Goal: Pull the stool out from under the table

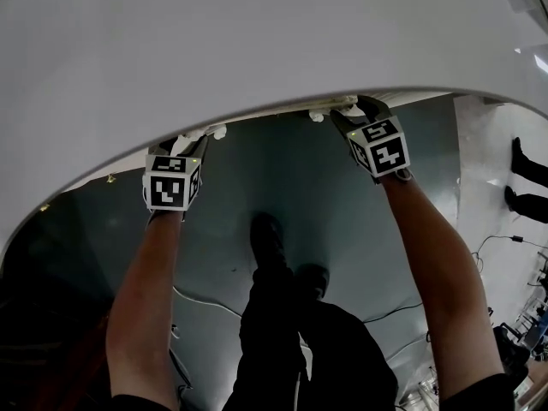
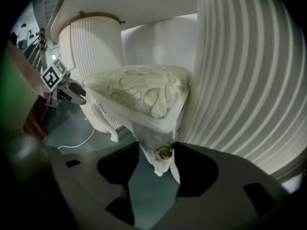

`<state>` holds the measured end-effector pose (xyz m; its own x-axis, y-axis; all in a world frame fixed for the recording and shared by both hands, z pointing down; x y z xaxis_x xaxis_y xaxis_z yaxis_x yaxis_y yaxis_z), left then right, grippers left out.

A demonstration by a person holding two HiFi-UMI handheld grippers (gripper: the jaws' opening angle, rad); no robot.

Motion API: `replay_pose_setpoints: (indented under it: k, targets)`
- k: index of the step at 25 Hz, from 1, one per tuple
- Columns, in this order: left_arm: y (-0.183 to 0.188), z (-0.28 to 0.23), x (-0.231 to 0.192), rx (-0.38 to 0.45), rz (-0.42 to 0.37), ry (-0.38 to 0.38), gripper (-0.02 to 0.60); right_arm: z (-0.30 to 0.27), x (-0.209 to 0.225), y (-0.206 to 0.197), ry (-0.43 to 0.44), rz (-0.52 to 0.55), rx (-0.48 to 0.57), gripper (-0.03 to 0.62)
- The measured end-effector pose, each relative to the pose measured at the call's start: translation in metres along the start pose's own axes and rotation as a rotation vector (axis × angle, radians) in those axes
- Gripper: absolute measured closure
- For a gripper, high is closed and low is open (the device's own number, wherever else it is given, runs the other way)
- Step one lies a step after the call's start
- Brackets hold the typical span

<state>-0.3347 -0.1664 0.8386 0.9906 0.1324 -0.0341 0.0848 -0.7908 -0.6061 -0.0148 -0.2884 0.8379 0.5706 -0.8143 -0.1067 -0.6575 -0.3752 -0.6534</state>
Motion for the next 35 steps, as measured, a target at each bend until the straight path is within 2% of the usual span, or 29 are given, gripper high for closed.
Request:
replay_pose_setpoints:
  k: [7,12,16,19,25,35]
  targets:
    - [-0.008,-0.007,-0.007,-0.030,-0.021,0.000,0.322,-0.006,-0.005,-0.002,0.045,-0.014,-0.002,0.339]
    - [0.002,-0.010,-0.005,0.002,0.100,-0.040,0.328,0.000,-0.005,-0.003,0.053,-0.042,0.004,0.352]
    - [-0.023,0.003,-0.007,-0.008,0.112,-0.054,0.330,0.005,-0.029,-0.013,0.062,-0.041,0.011,0.355]
    - [-0.034,0.005,0.002,-0.016,0.134,-0.058,0.333,0.007,-0.029,-0.020,0.070,-0.027,0.000,0.355]
    - [-0.062,0.028,0.035,-0.004,0.222,-0.065,0.334,0.029,-0.034,-0.039,0.092,0.010,-0.035,0.353]
    - [-0.061,0.030,0.031,-0.048,0.191,-0.097,0.334,0.036,-0.043,-0.045,0.107,-0.053,-0.083,0.355]
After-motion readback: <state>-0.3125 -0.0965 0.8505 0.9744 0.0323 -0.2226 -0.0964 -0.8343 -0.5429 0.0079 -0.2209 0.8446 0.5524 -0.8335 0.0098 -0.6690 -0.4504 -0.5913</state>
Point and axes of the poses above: the fingertips, and each gripper's own axes: z backward along the fingers, x to its right, y out of its top, the point moved 3 cm from there along z, backward along the fingers, and after that the axes turned 6 degrees about z, right-handed, at the moved point
